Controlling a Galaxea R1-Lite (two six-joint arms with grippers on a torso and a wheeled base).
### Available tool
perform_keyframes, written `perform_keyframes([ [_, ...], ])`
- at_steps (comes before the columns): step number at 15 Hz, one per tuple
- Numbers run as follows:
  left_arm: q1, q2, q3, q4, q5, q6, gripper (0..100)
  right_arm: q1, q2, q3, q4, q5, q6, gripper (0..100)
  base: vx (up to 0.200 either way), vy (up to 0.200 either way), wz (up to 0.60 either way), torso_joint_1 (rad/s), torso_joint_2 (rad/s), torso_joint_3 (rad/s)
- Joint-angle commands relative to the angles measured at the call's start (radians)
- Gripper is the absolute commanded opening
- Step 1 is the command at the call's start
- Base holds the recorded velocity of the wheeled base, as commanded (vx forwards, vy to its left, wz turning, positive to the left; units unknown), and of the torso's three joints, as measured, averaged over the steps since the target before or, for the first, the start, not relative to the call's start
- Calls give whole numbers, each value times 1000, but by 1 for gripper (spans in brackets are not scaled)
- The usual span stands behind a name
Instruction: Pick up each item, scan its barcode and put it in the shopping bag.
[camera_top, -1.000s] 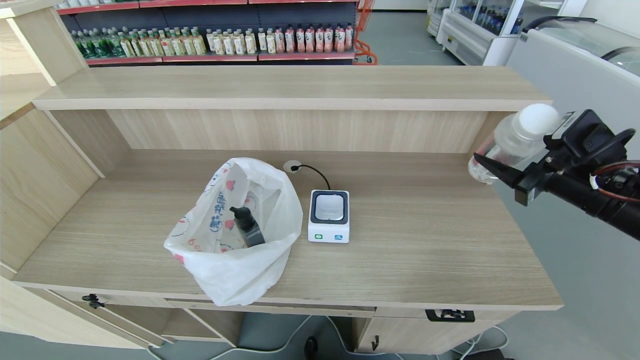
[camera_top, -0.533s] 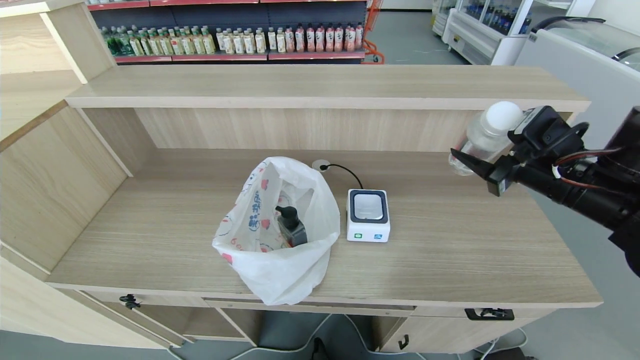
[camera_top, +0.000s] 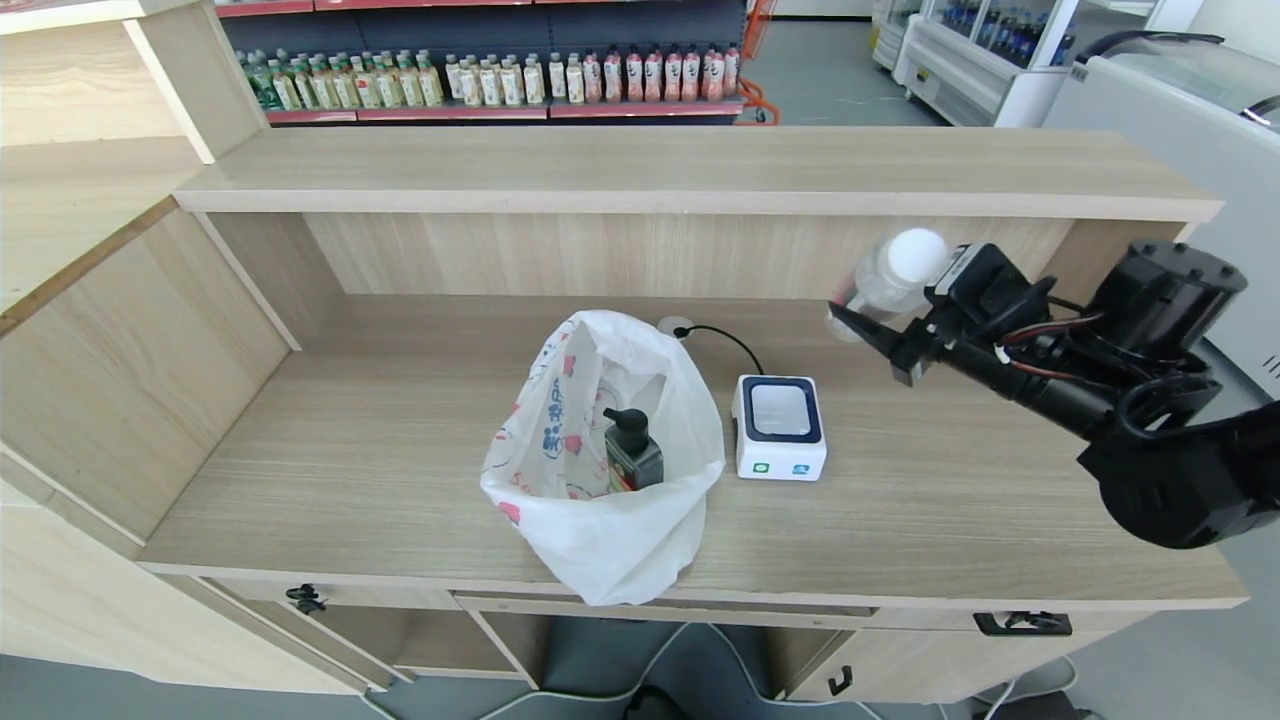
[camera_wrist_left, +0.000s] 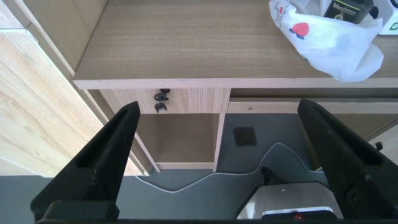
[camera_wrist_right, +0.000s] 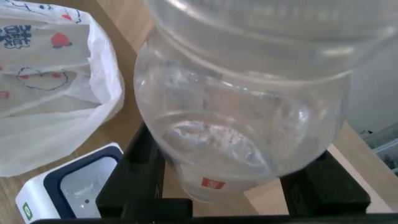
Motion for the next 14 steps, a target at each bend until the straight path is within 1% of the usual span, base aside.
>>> perform_keyframes([
  [1,-1,2,0,0,0,-1,100,6,73,-19,-7,13,-3,0,0,0,0,0,0,0],
  [8,-1,2,0,0,0,-1,100,9,185,-34,-118,42,-2,0,0,0,0,0,0,0],
  [10,-1,2,0,0,0,-1,100,15,221,-30,-168,58,-2,0,0,0,0,0,0,0],
  [14,-1,2,0,0,0,-1,100,29,246,-41,-177,58,0,0,0,0,0,0,0,0],
])
